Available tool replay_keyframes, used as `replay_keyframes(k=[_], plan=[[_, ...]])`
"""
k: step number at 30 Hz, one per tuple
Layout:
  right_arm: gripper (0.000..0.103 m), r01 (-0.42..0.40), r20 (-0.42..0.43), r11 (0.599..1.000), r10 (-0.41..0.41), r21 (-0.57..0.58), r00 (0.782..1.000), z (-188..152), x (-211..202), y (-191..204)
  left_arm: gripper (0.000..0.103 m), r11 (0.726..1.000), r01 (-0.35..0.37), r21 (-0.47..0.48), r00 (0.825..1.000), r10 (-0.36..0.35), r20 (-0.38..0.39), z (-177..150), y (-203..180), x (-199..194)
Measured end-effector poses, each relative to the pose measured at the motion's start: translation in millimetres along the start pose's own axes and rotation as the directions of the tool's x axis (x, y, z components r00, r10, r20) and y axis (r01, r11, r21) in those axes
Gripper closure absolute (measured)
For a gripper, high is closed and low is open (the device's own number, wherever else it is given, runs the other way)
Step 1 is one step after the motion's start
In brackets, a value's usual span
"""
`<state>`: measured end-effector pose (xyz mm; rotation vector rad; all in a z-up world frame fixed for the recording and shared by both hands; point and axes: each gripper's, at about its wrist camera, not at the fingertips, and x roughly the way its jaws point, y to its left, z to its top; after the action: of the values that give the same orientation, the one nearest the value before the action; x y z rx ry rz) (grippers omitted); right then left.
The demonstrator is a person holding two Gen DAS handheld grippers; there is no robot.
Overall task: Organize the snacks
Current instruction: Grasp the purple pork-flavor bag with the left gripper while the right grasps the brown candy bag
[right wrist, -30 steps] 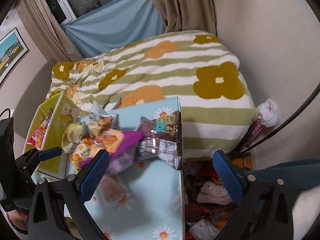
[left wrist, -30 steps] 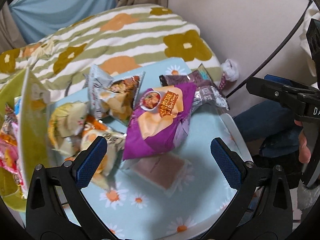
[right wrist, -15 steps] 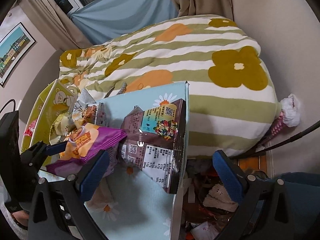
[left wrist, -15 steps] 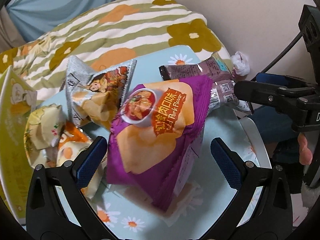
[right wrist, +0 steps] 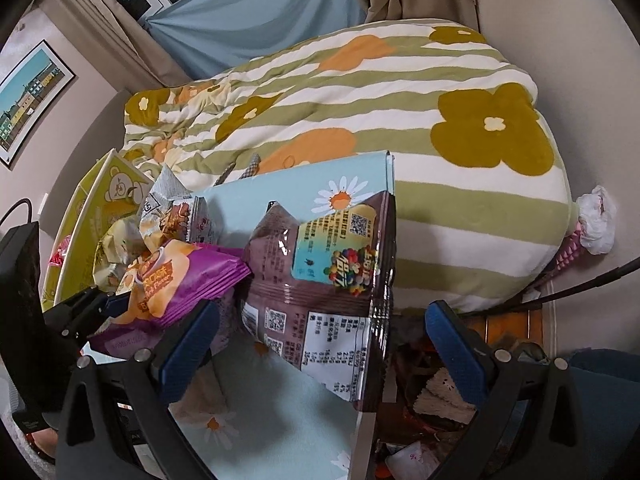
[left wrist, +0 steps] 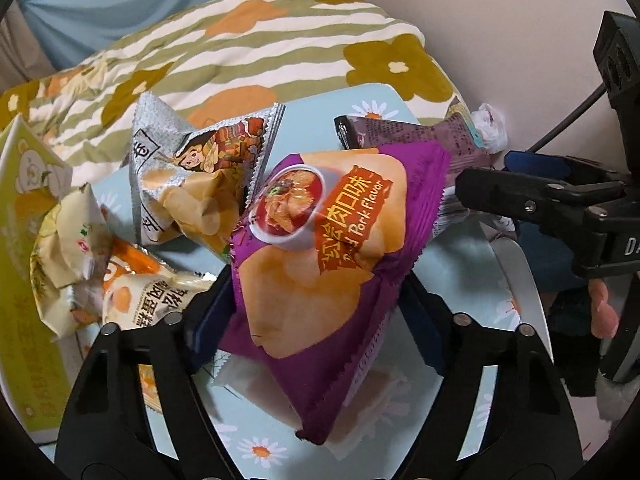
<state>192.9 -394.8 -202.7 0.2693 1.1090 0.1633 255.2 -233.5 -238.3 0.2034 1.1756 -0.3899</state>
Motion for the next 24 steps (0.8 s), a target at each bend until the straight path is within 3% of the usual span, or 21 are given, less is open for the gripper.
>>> replay_keyframes(k=[14,24], plan=[[0.0,-0.023,-0.023,1.0,0.023,-0.016,0.999,11.1,10.8,2.3,0.037,0.986,0.032,-0.162,0.999,-0.03,0.014,-7.4,28.7,-21.9],[0.0,0.019,-0.046,0.999,-0.022,-0.049,0.999,12.2,31.5,13.5,0.037,0.983,0.031,-0.181,0.999,-0.027,0.023,-14.1,32.0,-26.8]])
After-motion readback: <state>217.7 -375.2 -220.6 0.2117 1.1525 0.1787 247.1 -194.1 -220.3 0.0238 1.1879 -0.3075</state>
